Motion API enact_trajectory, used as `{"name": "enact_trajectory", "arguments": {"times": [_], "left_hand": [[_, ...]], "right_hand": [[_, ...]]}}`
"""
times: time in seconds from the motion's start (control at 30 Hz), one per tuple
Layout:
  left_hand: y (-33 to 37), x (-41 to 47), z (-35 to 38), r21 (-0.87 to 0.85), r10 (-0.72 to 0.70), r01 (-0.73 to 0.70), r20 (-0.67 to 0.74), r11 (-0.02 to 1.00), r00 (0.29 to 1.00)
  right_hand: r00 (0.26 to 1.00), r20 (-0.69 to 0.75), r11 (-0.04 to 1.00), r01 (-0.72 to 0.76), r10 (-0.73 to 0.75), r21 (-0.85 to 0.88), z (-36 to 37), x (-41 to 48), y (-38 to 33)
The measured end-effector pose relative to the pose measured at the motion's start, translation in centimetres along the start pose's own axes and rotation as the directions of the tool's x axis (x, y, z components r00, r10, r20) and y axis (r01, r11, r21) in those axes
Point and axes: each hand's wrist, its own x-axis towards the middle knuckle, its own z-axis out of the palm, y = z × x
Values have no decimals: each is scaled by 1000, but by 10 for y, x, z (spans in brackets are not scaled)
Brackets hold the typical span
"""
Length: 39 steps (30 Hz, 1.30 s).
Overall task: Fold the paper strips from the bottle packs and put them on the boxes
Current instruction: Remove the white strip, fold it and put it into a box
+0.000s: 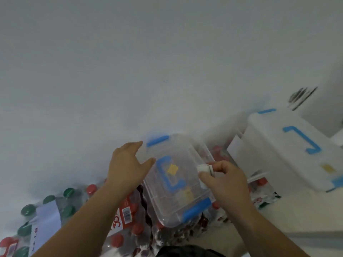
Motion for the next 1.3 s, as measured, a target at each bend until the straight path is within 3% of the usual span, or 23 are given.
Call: {"name": "enact_trajectory", "arguments": {"times": [0.2, 0.37, 0.47, 0.63, 0.9, 1.17, 1.3], "left_hand": [[46, 11, 4, -50, 283, -280, 61, 959, 957], [92, 21, 34, -41, 443, -445, 213, 895, 871], [114, 28, 56, 60, 424, -459, 294, 886, 857], [128, 44, 86, 215, 287, -411, 442, 886, 850], [133, 44, 104, 278, 199, -325, 399, 904, 895], [128, 41, 106, 298, 179, -326, 430, 897, 885], [130, 41, 106, 300, 173, -325, 439, 897, 882]], "right_hand": [[987, -146, 997, 54, -62, -55, -34, 28, -12], [988, -134, 988, 51, -71, -145, -60, 77, -3], [996, -62, 977, 57, -71, -207, -56, 106, 6], [983, 182, 955, 28, 28, -296, -38, 154, 21], [858, 462, 859, 50, 223, -509, -13, 203, 48], [846, 438, 948, -224, 304, -226, 13, 212, 78], [884, 387, 961, -203, 262, -187, 15, 214, 81]]}}
